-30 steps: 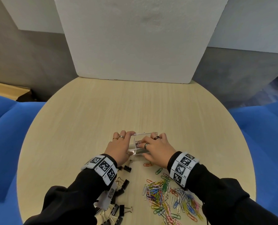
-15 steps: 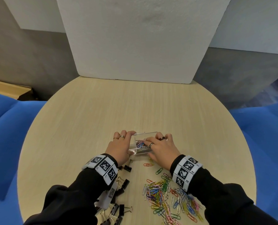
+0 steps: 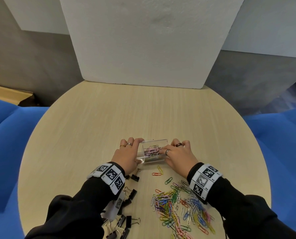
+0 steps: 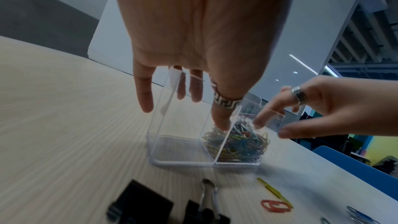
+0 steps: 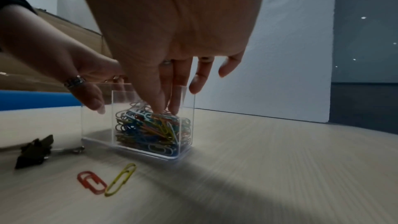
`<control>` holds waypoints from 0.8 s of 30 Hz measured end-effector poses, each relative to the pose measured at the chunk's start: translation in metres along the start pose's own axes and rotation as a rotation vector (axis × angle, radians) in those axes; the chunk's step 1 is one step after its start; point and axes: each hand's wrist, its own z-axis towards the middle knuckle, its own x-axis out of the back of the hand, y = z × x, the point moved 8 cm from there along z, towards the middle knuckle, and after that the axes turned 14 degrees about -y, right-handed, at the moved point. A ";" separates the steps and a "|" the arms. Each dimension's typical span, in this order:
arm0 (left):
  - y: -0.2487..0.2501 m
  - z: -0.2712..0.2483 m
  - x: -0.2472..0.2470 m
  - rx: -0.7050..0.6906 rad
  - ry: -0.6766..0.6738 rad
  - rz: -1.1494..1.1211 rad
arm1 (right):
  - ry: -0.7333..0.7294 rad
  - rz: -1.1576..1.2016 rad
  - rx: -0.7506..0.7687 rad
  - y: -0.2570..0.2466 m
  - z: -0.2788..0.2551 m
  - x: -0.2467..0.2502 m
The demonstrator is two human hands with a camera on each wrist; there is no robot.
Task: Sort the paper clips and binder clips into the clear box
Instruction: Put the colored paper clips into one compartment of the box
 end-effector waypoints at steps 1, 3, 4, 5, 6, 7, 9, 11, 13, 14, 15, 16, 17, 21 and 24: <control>0.000 0.000 0.000 0.000 0.002 0.000 | 0.030 0.047 -0.002 0.001 -0.002 0.005; 0.000 0.000 0.000 0.002 0.005 -0.003 | 0.098 0.098 -0.005 0.000 -0.005 0.015; 0.000 0.000 0.000 0.004 0.006 -0.006 | 0.120 0.112 -0.005 -0.001 -0.008 0.018; 0.000 0.000 0.000 0.006 0.007 -0.007 | 0.137 0.120 -0.001 -0.001 -0.009 0.019; 0.000 0.000 0.000 0.007 0.007 -0.007 | 0.150 0.128 0.006 -0.002 -0.011 0.020; 0.000 0.000 0.001 0.007 0.008 -0.005 | 0.159 0.133 0.014 -0.003 -0.012 0.020; 0.000 0.000 0.000 0.006 0.005 -0.007 | 0.169 0.134 0.041 -0.006 -0.013 0.018; 0.000 0.001 0.001 0.009 0.004 -0.012 | 0.162 0.132 0.099 -0.012 -0.013 0.015; 0.001 0.000 0.001 0.010 0.004 -0.010 | 0.157 0.174 0.149 -0.018 -0.016 0.013; 0.001 0.001 0.001 0.011 0.003 -0.008 | 0.167 0.218 0.160 -0.020 -0.019 0.013; 0.001 0.001 0.001 0.013 0.004 -0.009 | 0.178 0.262 0.166 -0.021 -0.021 0.012; 0.001 0.002 0.002 0.013 0.006 -0.012 | 0.176 0.295 0.176 -0.022 -0.023 0.008; 0.001 0.002 0.002 0.013 0.011 -0.015 | 0.152 0.308 0.188 -0.024 -0.024 0.001; 0.001 0.005 0.003 0.014 0.019 -0.014 | -0.219 0.251 0.259 -0.039 -0.025 -0.043; 0.001 0.006 0.004 0.018 0.022 -0.029 | -0.521 0.143 0.253 -0.040 -0.040 -0.067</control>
